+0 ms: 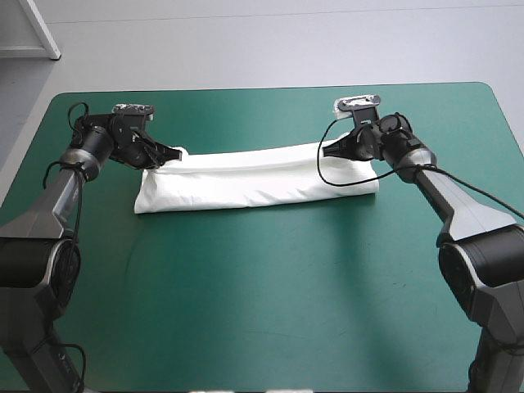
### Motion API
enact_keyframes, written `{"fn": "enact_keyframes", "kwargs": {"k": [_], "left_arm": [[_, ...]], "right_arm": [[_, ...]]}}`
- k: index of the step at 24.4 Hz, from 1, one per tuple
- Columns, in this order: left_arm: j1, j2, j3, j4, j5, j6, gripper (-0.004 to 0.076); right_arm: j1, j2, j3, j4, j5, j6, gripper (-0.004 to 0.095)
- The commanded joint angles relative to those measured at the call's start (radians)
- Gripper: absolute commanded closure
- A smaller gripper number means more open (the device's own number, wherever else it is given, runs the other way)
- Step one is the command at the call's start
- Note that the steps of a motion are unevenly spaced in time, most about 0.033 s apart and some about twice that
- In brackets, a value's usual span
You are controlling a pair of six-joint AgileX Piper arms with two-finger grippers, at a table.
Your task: Fold the cloth
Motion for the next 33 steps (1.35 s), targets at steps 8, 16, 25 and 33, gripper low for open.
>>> {"fn": "enact_keyframes", "kwargs": {"k": [8, 16, 25, 33], "left_arm": [[0.003, -0.013, -0.060, 0.041, -0.018, -0.025, 0.0262], [-0.001, -0.143, -0.179, -0.075, 0.101, -0.034, 0.0263], [-0.135, -0.122, -0.178, -0.280, 0.122, 0.096, 0.0727], [-0.306, 0.017, -0.178, -0.280, 0.034, 0.101, 0.0734]], "right_arm": [[-0.010, -0.022, -0.080, 0.046, -0.049, 0.002, 0.0095], [-0.043, -0.204, -0.080, -0.022, 0.085, 0.008, 0.0140], [-0.169, -0.214, -0.080, 0.228, 0.304, -0.190, 0.0150], [-0.226, -0.202, -0.080, 0.319, 0.360, -0.240, 0.0180]]}}
